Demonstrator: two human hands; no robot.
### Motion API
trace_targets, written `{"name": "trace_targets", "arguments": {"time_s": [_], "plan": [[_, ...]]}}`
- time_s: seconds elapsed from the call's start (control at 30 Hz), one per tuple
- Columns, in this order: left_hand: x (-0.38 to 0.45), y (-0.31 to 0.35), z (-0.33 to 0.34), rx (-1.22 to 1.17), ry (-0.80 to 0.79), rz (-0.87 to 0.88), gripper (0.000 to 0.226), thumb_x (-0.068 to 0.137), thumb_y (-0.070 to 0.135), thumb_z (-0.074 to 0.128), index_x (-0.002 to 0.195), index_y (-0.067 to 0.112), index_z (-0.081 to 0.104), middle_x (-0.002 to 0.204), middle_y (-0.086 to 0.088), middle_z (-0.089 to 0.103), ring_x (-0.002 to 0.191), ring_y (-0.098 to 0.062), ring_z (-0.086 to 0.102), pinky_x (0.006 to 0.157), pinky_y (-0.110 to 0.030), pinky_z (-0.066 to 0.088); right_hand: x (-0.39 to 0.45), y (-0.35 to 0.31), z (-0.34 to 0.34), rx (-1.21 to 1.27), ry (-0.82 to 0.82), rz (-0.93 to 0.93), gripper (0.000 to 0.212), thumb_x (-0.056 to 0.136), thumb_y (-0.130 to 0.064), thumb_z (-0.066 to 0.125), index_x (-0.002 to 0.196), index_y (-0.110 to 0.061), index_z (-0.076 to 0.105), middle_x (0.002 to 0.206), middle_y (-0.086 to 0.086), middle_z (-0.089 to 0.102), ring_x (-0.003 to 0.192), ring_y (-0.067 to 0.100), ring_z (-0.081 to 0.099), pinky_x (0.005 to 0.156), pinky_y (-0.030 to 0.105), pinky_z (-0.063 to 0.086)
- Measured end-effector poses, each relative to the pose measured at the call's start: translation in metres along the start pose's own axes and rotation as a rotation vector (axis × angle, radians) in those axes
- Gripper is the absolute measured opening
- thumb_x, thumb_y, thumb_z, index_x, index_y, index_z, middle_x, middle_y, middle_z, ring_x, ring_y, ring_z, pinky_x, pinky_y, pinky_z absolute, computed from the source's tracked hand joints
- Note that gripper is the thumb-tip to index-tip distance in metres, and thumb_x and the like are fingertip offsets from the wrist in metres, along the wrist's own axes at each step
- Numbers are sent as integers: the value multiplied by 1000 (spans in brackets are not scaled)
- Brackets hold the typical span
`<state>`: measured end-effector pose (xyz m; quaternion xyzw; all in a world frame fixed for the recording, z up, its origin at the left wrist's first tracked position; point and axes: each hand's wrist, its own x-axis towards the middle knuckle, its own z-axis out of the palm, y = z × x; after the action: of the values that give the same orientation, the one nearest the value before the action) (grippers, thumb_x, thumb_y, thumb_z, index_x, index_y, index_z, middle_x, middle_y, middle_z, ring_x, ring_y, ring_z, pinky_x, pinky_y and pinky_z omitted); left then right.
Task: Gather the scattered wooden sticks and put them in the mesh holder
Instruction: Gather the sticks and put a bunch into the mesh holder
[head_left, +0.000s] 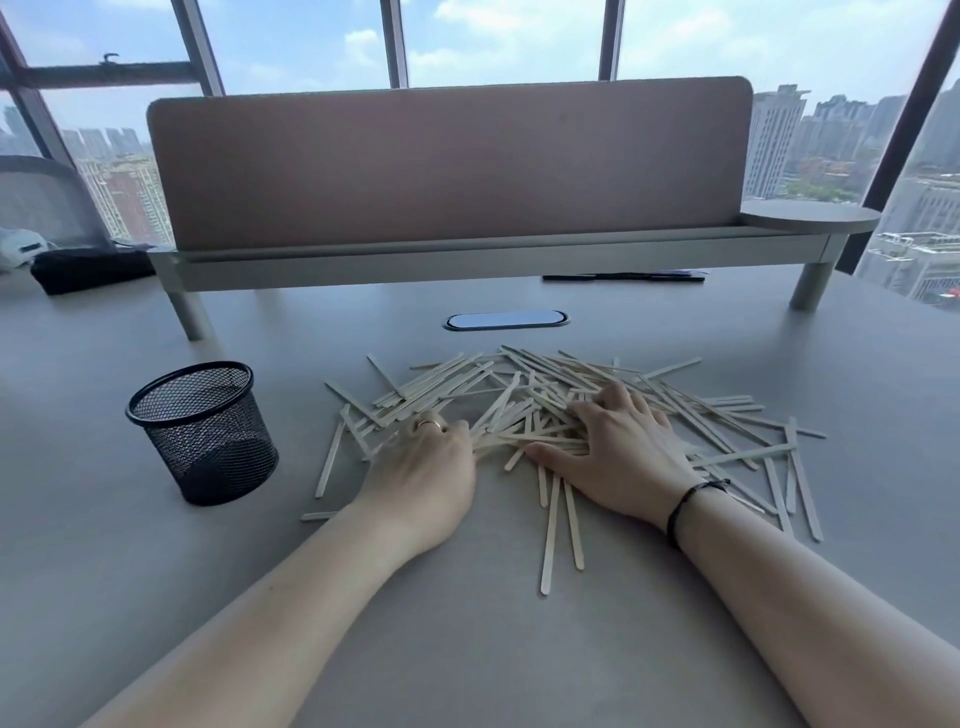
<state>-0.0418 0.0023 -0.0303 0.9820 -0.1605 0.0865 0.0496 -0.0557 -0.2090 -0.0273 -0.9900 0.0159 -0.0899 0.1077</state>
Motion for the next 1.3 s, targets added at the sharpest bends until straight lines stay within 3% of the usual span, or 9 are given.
{"name": "trace_targets", "arguments": {"time_s": [0.13, 0.37, 0.57, 0.73, 0.9, 1.0, 1.07, 1.2, 1.3], "plan": [[-3, 3, -9, -96, -42, -53, 28, 93, 24, 47, 115, 12, 59, 120, -15, 59, 115, -36, 54, 89, -43, 48, -4, -4, -3, 4, -3, 10, 78, 75, -87, 38, 127, -30, 56, 131, 1, 49, 129, 27, 43, 106, 41, 31], [-10, 8, -11, -4, 54, -68, 23, 94, 10, 39, 113, 12, 51, 125, -10, 52, 114, -34, 55, 77, -39, 41, -8, -4, -3, 39, 0, 6, 70, 81, -81, 42, 128, -30, 54, 129, -2, 50, 131, 24, 41, 104, 42, 36], [-10, -1, -18, 72, 112, -17, 20, 92, 11, 51, 100, 15, 33, 100, -10, 69, 92, -36, 66, 63, -34, 35, -7, -1, -3, 96, 22, 26, 66, 83, -76, 47, 129, -30, 55, 133, -4, 52, 128, 23, 46, 103, 41, 39], [-7, -10, -15, -9, 222, 47, 9, 98, 12, 39, 106, 15, 36, 92, -13, 68, 81, -39, 65, 60, -37, 35, -7, 0, -4, 144, 35, 40, 60, 87, -66, 54, 135, -30, 51, 139, -3, 51, 129, 24, 48, 103, 39, 40], [-6, -13, -18, -259, 367, 119, 34, 102, 50, 41, 95, 17, 43, 78, -6, 68, 79, -39, 63, 57, -37, 38, -6, 0, -3, 178, 31, 50, 58, 88, -60, 58, 136, -28, 52, 142, -1, 50, 129, 25, 48, 104, 39, 41], [-7, -12, -23, -482, 472, 87, 48, 91, 64, 45, 77, 18, 48, 57, 1, 58, 62, -29, 60, 54, -35, 44, -6, 0, -3, 187, 26, 50, 57, 88, -57, 58, 137, -28, 52, 142, -2, 49, 130, 25, 47, 105, 38, 40], [-5, -15, -31, -655, 536, 38, 55, 88, 64, 49, 62, 18, 39, 45, 6, 42, 45, -15, 45, 46, -32, 35, -6, -1, -4, 189, 19, 49, 55, 89, -56, 58, 137, -28, 52, 142, -2, 49, 130, 25, 47, 106, 38, 39], [1, -27, -44, -1288, 522, -95, 62, 92, 49, 65, 54, 17, 28, 41, 5, 27, 38, -18, 24, 44, -27, 23, -7, -1, -3, 188, 23, 41, 52, 89, -52, 59, 135, -27, 55, 139, -1, 51, 129, 25, 47, 103, 36, 40], [2, -36, -35, -1486, 484, -164, 62, 92, 37, 68, 57, 17, 21, 46, 0, 16, 40, -15, 17, 45, -24, 21, -8, -1, -3, 196, 19, 38, 51, 90, -52, 59, 134, -28, 55, 139, -2, 51, 131, 24, 46, 104, 36, 40]]}}
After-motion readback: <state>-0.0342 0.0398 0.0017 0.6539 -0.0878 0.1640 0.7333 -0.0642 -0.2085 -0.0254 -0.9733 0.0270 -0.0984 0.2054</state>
